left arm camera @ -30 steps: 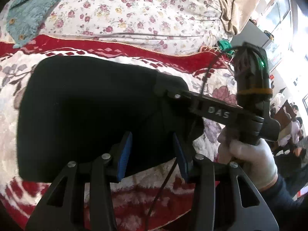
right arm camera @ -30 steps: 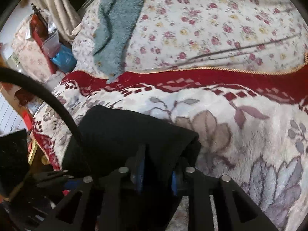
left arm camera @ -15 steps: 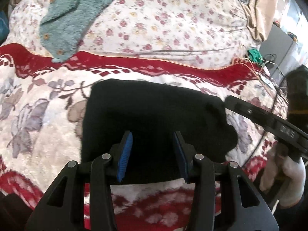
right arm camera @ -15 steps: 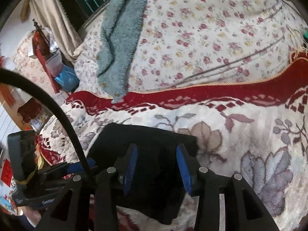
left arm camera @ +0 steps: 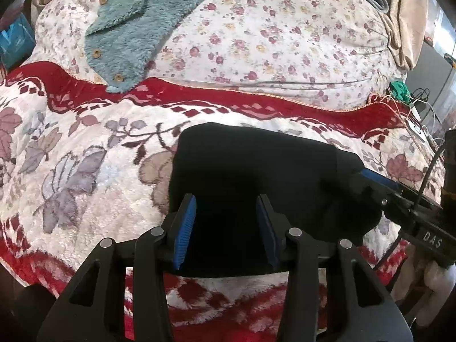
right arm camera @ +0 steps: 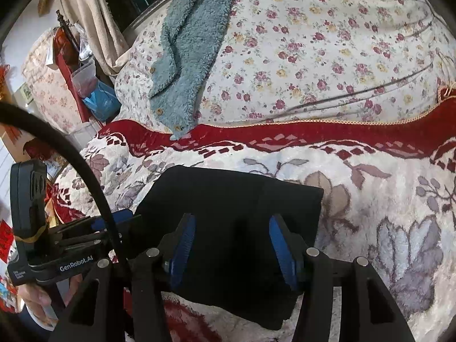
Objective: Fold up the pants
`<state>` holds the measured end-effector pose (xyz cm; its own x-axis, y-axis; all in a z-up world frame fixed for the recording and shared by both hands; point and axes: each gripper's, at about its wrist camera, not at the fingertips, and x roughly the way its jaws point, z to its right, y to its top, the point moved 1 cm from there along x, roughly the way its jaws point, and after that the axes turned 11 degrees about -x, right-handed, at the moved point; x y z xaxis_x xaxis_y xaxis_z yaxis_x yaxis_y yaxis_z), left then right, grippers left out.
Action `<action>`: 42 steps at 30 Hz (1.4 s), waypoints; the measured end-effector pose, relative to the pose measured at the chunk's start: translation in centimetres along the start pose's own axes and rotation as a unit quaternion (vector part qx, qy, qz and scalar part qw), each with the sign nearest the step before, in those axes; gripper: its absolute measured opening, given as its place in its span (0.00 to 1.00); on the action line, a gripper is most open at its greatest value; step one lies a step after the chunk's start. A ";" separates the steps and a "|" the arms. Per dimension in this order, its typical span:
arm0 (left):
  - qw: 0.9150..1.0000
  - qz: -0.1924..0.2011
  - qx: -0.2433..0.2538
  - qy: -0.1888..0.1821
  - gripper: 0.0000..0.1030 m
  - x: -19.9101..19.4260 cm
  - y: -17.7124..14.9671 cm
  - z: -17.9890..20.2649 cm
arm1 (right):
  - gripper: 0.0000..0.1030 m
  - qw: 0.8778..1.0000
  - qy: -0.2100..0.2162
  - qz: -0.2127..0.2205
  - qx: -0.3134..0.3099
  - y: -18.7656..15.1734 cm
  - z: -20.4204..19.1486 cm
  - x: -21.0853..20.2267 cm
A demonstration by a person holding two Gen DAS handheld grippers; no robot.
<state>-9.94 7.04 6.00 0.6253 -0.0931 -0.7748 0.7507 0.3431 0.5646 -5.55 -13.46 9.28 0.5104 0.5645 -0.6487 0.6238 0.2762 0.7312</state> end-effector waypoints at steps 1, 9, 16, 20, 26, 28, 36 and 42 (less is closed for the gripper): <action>1.000 0.001 -0.002 0.001 0.41 0.0 0.0 -0.1 | 0.51 1.000 -0.002 0.000 -0.003 0.0 -0.2 0.0; 0.999 -0.010 -0.024 -0.027 0.57 0.1 0.4 -1.2 | 0.68 1.000 -0.014 -0.005 0.024 -0.5 1.8 -0.5; 0.997 -0.024 -0.058 -0.043 0.60 0.7 1.1 -3.4 | 0.73 0.997 -0.001 -0.013 0.073 -1.9 4.4 -0.4; 0.992 -0.046 -0.081 -0.080 0.60 1.6 1.5 -4.9 | 0.74 0.995 0.015 -0.025 0.098 -2.7 5.7 0.5; 0.982 -0.090 -0.099 -0.133 0.60 4.5 1.8 -6.0 | 0.74 0.986 0.080 -0.033 0.141 -3.6 7.2 3.0; 0.979 -0.095 -0.109 -0.143 0.68 5.1 1.8 -6.4 | 0.74 0.982 0.100 -0.033 0.159 -3.9 7.5 3.9; 0.972 -0.099 -0.113 -0.178 0.78 6.7 2.2 -6.8 | 0.78 0.979 0.126 -0.034 0.154 -3.6 7.6 5.4; 0.982 -0.080 -0.065 -0.157 0.61 7.2 2.0 -5.1 | 0.61 0.984 0.116 -0.025 0.131 -3.8 7.6 5.2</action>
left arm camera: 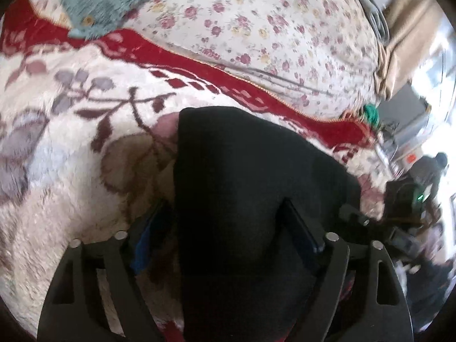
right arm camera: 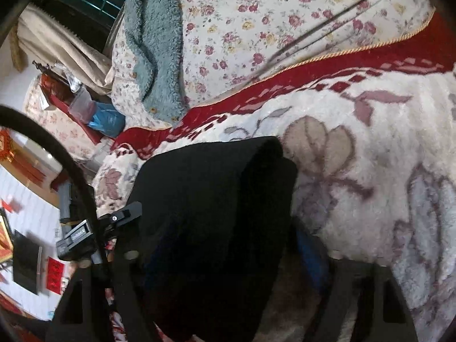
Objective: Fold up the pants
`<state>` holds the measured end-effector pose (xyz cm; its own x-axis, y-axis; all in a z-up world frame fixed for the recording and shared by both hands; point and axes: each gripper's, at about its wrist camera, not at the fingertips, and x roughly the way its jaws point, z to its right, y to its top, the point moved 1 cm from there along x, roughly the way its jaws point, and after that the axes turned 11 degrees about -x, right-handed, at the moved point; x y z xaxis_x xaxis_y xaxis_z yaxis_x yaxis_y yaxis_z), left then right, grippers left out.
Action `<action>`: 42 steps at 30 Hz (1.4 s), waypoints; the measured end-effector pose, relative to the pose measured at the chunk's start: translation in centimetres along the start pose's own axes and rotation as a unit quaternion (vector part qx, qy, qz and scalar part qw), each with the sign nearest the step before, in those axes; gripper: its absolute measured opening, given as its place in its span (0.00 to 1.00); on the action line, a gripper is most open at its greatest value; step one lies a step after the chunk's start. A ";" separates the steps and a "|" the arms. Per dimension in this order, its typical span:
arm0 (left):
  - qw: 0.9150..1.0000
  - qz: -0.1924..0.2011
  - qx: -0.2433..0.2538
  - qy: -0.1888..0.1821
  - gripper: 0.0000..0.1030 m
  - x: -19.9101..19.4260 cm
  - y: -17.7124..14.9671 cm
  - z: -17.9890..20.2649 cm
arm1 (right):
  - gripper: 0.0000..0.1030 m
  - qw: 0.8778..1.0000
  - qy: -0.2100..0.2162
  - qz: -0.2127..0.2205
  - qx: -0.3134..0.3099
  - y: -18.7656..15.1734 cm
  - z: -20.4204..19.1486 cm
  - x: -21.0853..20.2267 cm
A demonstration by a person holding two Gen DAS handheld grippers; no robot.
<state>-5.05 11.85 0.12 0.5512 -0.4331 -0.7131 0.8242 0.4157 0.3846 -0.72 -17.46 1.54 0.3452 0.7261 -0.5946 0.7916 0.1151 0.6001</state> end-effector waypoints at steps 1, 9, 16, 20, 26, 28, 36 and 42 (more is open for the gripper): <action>1.000 -0.002 0.007 -0.010 0.54 0.0 -0.1 0.3 | 0.56 1.000 0.002 0.006 0.001 -0.1 0.0 -0.3; 0.999 0.023 0.008 -0.025 0.28 -3.2 0.3 1.0 | 0.38 0.999 0.009 0.031 -0.030 1.6 -2.8 -2.3; 0.996 0.084 0.011 -0.009 0.28 -10.3 3.2 -0.2 | 0.37 0.996 0.055 0.044 -0.056 4.8 -7.4 -0.4; 0.993 0.111 -0.001 0.027 0.28 -14.0 4.9 -3.4 | 0.37 0.993 0.090 0.040 -0.070 6.8 -11.0 3.1; 0.988 0.123 -0.061 0.064 0.28 -16.2 5.9 -9.8 | 0.37 0.990 0.124 -0.003 -0.069 8.1 -15.0 10.8; 0.987 0.110 -0.089 0.077 0.28 -15.5 5.9 -12.5 | 0.37 0.990 0.115 -0.024 -0.073 7.7 -15.9 13.6; 0.979 0.093 -0.155 0.089 0.68 -13.4 5.2 -17.4 | 0.65 0.994 0.023 -0.063 -0.090 6.5 -14.5 17.5; 0.970 0.129 -0.128 0.161 0.68 -15.0 5.4 -15.2 | 0.65 0.994 0.000 -0.038 -0.103 7.2 -14.9 13.7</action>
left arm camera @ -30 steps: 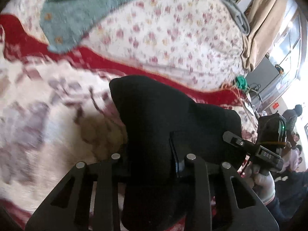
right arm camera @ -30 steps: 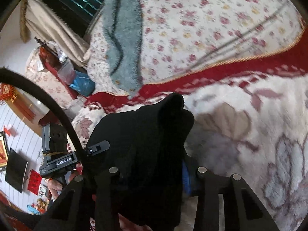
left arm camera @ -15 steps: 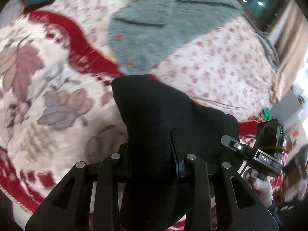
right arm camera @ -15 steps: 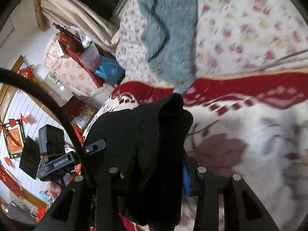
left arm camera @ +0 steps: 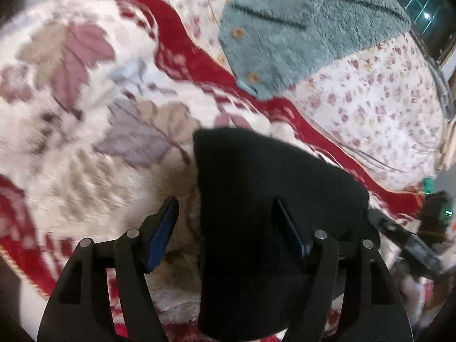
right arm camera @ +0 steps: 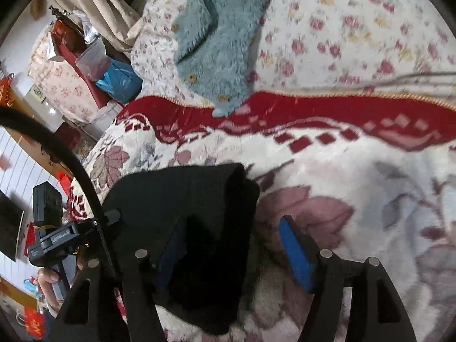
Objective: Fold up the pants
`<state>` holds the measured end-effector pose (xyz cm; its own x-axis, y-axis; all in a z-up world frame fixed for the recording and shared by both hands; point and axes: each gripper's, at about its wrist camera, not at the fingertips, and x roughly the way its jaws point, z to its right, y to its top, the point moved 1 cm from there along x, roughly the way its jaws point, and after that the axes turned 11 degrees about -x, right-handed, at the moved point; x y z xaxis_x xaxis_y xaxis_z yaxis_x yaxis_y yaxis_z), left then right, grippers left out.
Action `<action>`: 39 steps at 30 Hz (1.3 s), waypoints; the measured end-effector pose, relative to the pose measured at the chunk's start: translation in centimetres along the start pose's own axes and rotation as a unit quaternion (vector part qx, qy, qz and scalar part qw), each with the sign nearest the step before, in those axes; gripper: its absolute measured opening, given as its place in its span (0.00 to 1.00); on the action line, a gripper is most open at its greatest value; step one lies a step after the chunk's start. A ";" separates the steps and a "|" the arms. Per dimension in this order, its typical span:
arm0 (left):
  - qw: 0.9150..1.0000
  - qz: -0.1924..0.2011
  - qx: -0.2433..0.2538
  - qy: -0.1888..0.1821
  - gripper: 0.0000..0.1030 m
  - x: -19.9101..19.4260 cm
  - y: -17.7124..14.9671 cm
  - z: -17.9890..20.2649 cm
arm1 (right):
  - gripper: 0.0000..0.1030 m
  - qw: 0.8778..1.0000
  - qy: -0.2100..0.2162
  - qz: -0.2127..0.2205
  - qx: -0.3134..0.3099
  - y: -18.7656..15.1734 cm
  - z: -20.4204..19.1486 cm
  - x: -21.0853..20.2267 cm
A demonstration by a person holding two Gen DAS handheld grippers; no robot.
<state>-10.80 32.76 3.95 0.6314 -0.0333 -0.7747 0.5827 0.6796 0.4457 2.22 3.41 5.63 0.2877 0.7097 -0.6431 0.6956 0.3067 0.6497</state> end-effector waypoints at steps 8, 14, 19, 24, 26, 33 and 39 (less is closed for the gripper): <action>0.996 0.074 0.039 0.038 0.68 -4.2 -1.5 3.0 | 0.65 0.995 -0.038 0.049 -0.082 0.5 -4.7 -4.5; 0.992 0.100 0.052 0.060 0.68 -5.8 -3.2 4.3 | 0.65 0.989 -0.047 0.068 -0.119 -0.4 -8.1 -5.4; 0.990 0.111 0.054 0.074 0.68 -6.9 -4.6 4.8 | 0.65 0.990 -0.039 0.059 -0.125 -1.2 -9.2 -4.9; 0.987 0.122 0.061 0.087 0.68 -7.9 -5.5 5.1 | 0.65 0.988 -0.033 0.059 -0.135 -1.6 -10.3 -4.9; 0.987 0.119 0.062 0.087 0.68 -8.1 -5.7 5.2 | 0.65 0.987 -0.034 0.058 -0.143 -1.7 -10.8 -4.8; 0.986 0.122 0.065 0.093 0.68 -8.3 -6.3 5.3 | 0.65 0.987 -0.030 0.047 -0.154 -2.2 -11.5 -4.4; 0.986 0.122 0.060 0.095 0.68 -8.3 -6.4 5.2 | 0.65 0.987 -0.027 0.043 -0.155 -2.3 -11.7 -4.1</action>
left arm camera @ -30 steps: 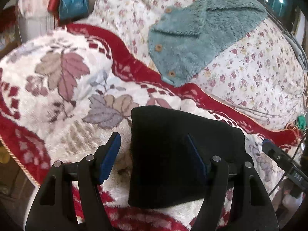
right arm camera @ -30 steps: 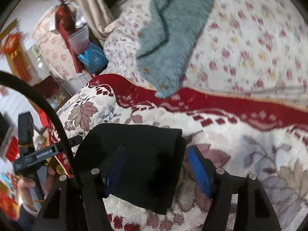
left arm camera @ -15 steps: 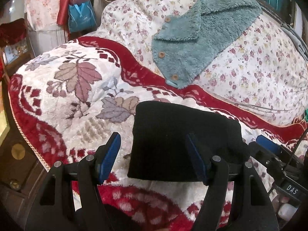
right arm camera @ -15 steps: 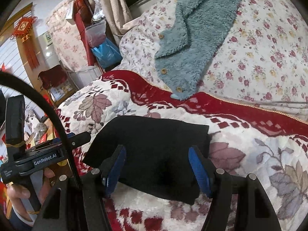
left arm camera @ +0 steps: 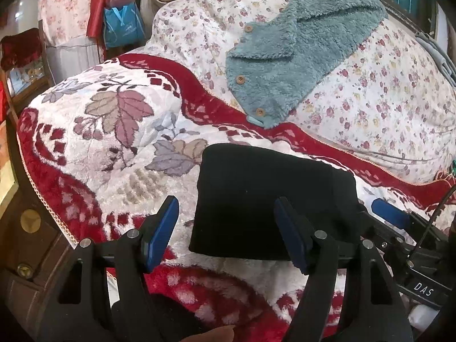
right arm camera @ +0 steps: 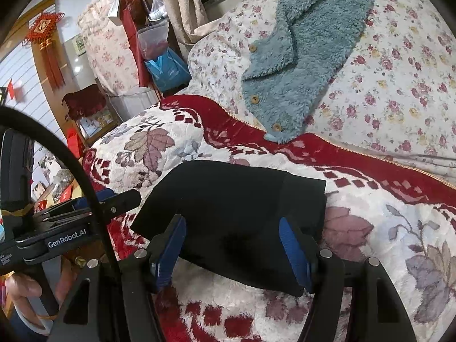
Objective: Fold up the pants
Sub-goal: 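Release the folded pants and hold both grippers open above the stack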
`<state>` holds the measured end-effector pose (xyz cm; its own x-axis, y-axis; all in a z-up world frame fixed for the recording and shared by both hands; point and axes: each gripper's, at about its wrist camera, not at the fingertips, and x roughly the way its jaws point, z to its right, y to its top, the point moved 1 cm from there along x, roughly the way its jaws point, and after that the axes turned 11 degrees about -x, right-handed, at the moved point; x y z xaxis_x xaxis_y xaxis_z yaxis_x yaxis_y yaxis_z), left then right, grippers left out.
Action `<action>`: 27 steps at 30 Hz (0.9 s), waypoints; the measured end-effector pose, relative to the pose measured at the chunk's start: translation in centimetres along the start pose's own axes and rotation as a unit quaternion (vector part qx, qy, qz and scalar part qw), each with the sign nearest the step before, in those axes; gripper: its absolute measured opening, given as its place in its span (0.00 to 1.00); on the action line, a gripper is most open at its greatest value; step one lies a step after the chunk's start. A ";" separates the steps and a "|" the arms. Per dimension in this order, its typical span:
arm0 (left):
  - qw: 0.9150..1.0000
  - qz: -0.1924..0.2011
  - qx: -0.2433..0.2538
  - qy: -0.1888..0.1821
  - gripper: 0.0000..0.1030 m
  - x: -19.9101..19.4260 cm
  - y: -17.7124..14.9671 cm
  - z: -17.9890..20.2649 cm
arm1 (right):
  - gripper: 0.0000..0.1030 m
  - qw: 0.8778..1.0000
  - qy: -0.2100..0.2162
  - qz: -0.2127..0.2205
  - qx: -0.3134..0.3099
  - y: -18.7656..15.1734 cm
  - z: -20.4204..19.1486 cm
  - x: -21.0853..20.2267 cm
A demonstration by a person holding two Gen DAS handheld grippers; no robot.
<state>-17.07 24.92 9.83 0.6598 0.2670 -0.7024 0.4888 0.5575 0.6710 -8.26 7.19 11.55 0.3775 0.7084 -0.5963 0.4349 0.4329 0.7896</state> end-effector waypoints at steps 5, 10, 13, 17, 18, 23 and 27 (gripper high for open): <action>1.000 0.000 -0.003 0.005 0.68 0.1 -0.1 -0.1 | 0.65 1.000 0.001 -0.003 -0.001 0.0 -0.1 0.2; 1.000 -0.001 -0.002 0.008 0.68 0.2 -0.3 -0.1 | 0.65 1.000 0.003 -0.006 -0.001 -0.1 -0.2 0.5; 1.000 -0.001 -0.001 0.008 0.68 0.2 -0.3 0.0 | 0.65 1.000 0.003 -0.008 -0.004 -0.1 -0.4 0.6; 1.000 -0.001 -0.001 0.008 0.68 0.3 -0.4 0.0 | 0.65 1.000 0.003 -0.010 -0.008 -0.1 -0.5 0.6; 1.000 -0.001 -0.001 0.008 0.68 0.2 -0.4 0.0 | 0.65 1.000 0.004 -0.009 -0.007 -0.1 -0.5 0.6; 1.000 -0.002 -0.001 0.008 0.68 0.4 -0.4 0.1 | 0.65 1.000 0.003 -0.009 -0.007 0.0 -0.5 0.7; 1.000 -0.002 0.000 0.008 0.68 0.6 -0.5 0.0 | 0.65 1.000 0.004 -0.008 -0.002 -0.1 -0.4 0.7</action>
<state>-16.94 24.77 9.11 0.6488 0.2761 -0.7091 0.4914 0.5595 0.6675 -8.33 7.86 11.10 0.3642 0.7052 -0.6083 0.4373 0.4472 0.7803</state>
